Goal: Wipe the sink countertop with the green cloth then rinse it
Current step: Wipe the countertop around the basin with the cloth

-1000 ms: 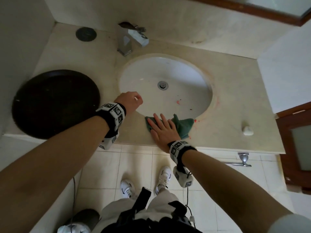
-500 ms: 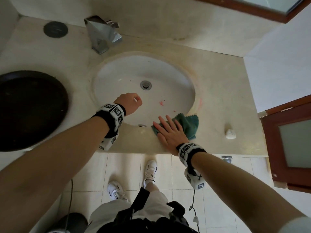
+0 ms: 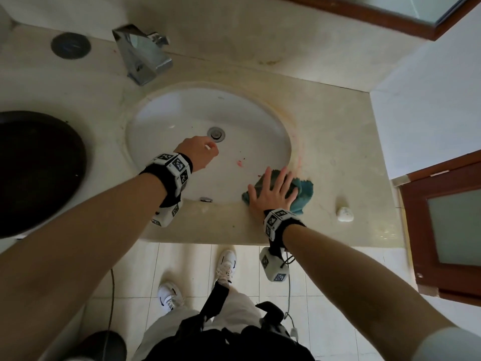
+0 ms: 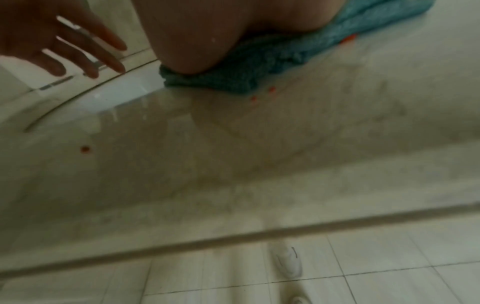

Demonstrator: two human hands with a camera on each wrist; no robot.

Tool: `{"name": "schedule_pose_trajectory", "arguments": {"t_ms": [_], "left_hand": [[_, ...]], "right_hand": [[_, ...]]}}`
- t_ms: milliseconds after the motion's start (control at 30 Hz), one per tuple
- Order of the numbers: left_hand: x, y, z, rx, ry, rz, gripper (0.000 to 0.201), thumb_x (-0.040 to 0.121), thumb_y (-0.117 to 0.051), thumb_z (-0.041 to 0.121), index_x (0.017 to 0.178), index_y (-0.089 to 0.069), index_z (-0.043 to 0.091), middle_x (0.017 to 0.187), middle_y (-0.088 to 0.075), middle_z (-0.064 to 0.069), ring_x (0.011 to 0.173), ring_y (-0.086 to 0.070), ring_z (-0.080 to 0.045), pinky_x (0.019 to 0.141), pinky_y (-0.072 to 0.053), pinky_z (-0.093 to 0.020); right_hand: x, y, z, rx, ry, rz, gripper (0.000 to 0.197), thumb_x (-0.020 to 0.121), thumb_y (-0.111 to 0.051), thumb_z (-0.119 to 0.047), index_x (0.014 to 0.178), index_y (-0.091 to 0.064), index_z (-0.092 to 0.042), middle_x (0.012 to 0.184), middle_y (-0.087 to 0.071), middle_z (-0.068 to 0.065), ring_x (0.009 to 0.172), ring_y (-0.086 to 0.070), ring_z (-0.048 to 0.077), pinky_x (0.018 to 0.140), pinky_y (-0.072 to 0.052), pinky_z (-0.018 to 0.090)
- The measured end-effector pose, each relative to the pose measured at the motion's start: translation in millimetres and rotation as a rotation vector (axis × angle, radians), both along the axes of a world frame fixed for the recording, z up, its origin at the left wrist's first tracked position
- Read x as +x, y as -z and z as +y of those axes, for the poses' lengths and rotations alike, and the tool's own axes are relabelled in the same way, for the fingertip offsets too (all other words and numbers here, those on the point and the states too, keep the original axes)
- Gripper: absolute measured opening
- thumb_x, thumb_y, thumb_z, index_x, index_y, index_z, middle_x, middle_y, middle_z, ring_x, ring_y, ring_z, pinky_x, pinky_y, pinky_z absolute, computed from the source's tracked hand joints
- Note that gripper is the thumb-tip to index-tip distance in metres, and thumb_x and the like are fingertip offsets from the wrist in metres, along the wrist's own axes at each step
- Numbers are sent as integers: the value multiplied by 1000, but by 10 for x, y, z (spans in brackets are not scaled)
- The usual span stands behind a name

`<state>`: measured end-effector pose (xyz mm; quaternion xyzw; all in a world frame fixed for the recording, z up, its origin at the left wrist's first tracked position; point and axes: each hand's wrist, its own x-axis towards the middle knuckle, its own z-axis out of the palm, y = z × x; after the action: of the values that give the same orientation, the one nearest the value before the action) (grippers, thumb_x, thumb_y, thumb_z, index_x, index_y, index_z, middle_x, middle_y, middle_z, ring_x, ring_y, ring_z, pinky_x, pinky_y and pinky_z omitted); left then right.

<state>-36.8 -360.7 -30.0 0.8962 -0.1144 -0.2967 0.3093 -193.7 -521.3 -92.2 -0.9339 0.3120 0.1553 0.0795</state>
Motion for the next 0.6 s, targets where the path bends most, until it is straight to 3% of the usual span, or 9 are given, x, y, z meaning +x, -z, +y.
{"name": "schedule_pose_trajectory", "arguments": {"t_ms": [200,300,367,433,500,600], "left_hand": [[-100,57,234,14,26,21,23,88,-51,38,103,-64,26,100,-71,-5,80,-71,-24,78,-59,-37],[-132,62,287,14,55,27,23,88,-52,39,103,-63,26,101,-70,-5,80,-71,-25,76,-59,-36],[-146,52,274,14,84,21,19,88,-52,39,101,-61,28,101,-70,-5,80,-70,-25,76,-59,-36],[-148,41,227,15,115,21,19,88,-51,39,101,-61,29,101,-70,-4,81,-70,-25,75,-59,-36],[-142,41,159,13,133,23,21,89,-50,40,102,-61,29,99,-71,-4,81,-70,-24,75,-59,-36],[-115,59,46,21,151,25,22,89,-49,40,102,-62,29,98,-71,-4,81,-70,-24,76,-58,-35]], "right_hand": [[-141,42,282,-41,229,-52,88,88,-17,-67,154,-10,-9,159,-4,24,148,-3,40,113,3,63],[-220,51,388,-3,333,-92,93,86,-5,-70,151,-24,-7,156,-17,27,144,-16,45,112,-7,69],[-270,65,366,31,321,-62,92,84,-5,-70,154,-11,-11,160,-4,23,147,-5,43,112,3,67],[-300,91,318,85,296,-48,86,89,-16,-68,153,1,-13,161,6,17,147,7,39,111,13,63],[-309,104,284,29,278,-49,83,93,-23,-62,153,1,-11,161,6,17,148,6,36,115,6,58],[-284,117,203,-42,213,-52,78,96,-22,-56,154,-1,-8,162,4,16,149,2,31,119,-1,50]]}}
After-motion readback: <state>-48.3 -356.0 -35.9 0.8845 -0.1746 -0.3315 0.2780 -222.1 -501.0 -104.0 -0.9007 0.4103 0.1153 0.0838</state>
